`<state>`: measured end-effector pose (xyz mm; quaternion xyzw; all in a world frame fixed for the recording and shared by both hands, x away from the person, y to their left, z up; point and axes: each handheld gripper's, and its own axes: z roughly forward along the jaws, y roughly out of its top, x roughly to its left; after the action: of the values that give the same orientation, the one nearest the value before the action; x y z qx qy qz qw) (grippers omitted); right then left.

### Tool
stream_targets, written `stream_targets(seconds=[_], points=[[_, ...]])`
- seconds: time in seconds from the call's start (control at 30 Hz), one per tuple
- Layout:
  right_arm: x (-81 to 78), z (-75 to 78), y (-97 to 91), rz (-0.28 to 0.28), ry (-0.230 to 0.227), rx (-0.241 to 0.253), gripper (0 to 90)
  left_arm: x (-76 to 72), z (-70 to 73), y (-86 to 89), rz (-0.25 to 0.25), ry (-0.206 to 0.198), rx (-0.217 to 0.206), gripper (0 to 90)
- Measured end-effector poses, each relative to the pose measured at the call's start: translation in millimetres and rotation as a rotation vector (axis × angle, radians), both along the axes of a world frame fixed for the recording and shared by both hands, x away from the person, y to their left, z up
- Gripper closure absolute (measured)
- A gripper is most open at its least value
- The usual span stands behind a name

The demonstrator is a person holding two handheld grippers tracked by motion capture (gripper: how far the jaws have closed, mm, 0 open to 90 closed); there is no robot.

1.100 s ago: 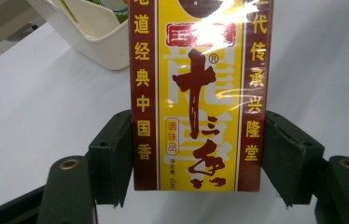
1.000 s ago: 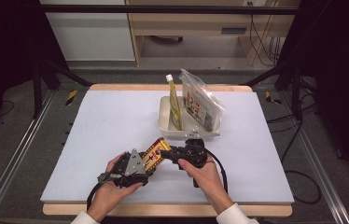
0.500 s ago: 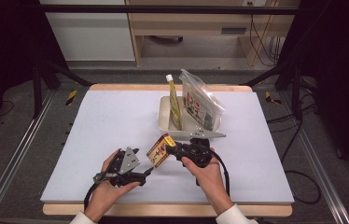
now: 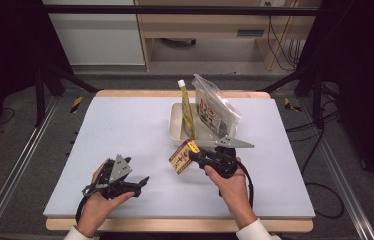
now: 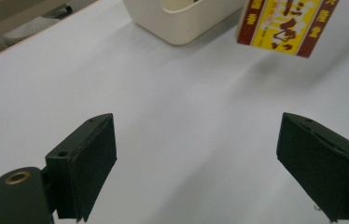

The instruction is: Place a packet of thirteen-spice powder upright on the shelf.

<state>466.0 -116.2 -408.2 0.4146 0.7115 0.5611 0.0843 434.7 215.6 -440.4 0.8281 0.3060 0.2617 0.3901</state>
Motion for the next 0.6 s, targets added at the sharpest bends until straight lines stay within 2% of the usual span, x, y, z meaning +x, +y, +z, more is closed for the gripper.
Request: stream_targets(seconds=[0.1,0.13,0.17,0.23,0.4,0.5,0.6], points=[[-0.4,0.1,-3.1,-0.013,-0.004,-0.004,67.8,0.4,0.9,5.4,0.015,-0.004,0.002,11.0],[-1.0,0.3,-4.0,-0.016,-0.004,-0.004,67.8,1.4,1.8,11.2,0.028,-0.022,0.015,10.8],[-1.4,0.4,-4.5,-0.02,-0.006,-0.006,67.8,1.6,2.1,14.3,0.036,-0.021,0.018,10.4],[-2.5,1.0,-5.6,-0.027,-0.012,-0.01,67.8,2.0,2.6,21.3,0.054,-0.01,0.009,9.8],[-5.8,4.1,-8.0,-0.045,-0.037,-0.03,67.8,2.2,3.4,39.6,0.102,-0.013,-0.009,8.8],[-8.4,7.1,-9.2,-0.064,-0.051,-0.044,67.8,2.0,3.2,46.4,0.121,-0.011,-0.006,8.7],[-11.4,11.4,-10.0,-0.078,-0.063,-0.058,67.8,1.4,0.8,54.9,0.172,-0.019,-0.022,8.7]])
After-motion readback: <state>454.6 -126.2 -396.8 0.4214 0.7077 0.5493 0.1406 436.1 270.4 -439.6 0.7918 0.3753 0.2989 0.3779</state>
